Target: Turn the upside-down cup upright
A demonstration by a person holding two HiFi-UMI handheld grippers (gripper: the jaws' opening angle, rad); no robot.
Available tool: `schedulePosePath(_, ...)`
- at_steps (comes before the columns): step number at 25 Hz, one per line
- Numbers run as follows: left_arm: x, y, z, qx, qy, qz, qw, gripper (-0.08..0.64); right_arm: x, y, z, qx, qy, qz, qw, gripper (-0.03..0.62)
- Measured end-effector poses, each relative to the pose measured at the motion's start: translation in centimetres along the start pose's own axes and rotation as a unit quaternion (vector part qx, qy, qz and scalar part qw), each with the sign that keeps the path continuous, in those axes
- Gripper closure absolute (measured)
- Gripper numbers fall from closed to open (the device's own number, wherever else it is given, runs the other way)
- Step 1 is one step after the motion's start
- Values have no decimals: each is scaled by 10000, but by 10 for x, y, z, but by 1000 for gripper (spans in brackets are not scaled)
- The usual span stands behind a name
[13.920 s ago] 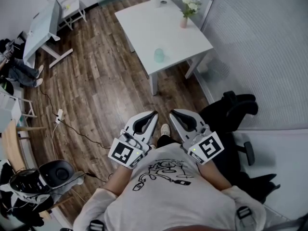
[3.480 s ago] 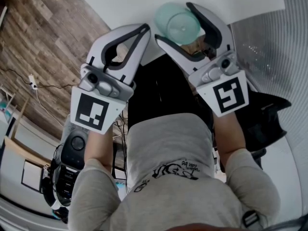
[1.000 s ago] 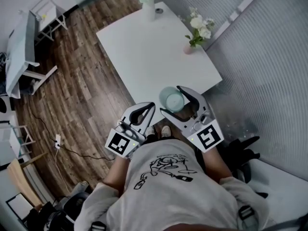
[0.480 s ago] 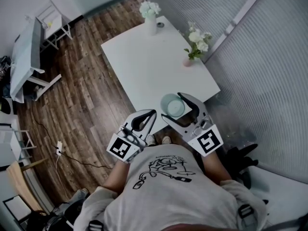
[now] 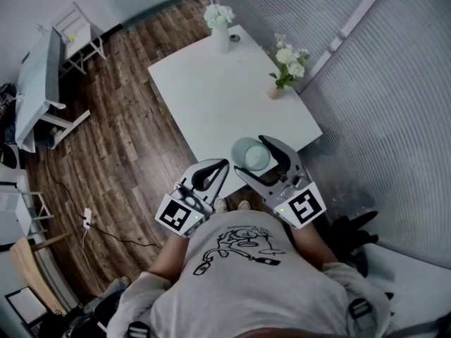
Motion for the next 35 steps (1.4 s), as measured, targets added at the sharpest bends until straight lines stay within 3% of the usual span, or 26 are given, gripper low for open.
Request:
schedulePosePath(8, 3, -4, 0, -61, 112, -111, 9999, 554, -11, 11, -16, 727, 311, -489, 9957, 252)
schedulePosePath(14, 1, -5, -1, -166, 181, -139, 9996, 545, -18, 22, -25, 1830, 223, -1435, 9723, 252)
schedulePosePath(19, -1, -6, -3, -254, 281, -142, 9992, 532, -22, 33, -32, 2745, 126, -2183, 9364, 252)
schedulePosePath(23, -3, -4, -5, -287, 328, -125, 9990, 517, -25, 46, -36, 3512, -27, -2865, 8914, 252)
schedulePosePath(35, -9, -5, -15, -276, 517, -139, 9982, 489, -26, 67, -33, 4670, -227, -3916, 7925, 252)
Point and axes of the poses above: the fingertips, and each gripper's own axes: x forward along the fingers, z to its left, y out of its underside, the point moved 8 cm from there along -x, backward along the fingers, and after that the axes turned 15 degrees about -y, right-handed, at the moved point
